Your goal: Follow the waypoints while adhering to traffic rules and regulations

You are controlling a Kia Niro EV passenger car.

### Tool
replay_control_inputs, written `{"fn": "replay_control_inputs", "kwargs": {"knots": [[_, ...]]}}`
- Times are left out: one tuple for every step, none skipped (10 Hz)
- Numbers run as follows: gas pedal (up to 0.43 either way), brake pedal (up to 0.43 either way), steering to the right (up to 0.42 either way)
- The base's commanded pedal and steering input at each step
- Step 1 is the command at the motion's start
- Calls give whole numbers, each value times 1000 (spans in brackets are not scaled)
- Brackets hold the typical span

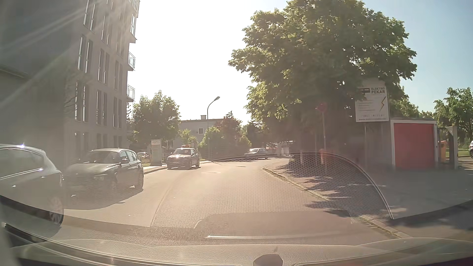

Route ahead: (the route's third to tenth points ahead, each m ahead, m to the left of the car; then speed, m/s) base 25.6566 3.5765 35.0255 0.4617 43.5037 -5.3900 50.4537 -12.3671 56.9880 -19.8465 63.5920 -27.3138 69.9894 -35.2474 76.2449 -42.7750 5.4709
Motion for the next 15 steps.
{"fn": "replay_control_inputs", "kwargs": {"knots": [[0, 0, -46], [0, 0, -46], [0, 0, -46], [28, 0, -47], [47, 0, -47], [59, 0, -47], [59, 0, -47], [67, 0, -45], [67, 0, -41], [67, 0, -39], [67, 0, -39], [59, 0, -37], [59, 0, -30], [47, 0, -24], [39, 0, -18]]}}
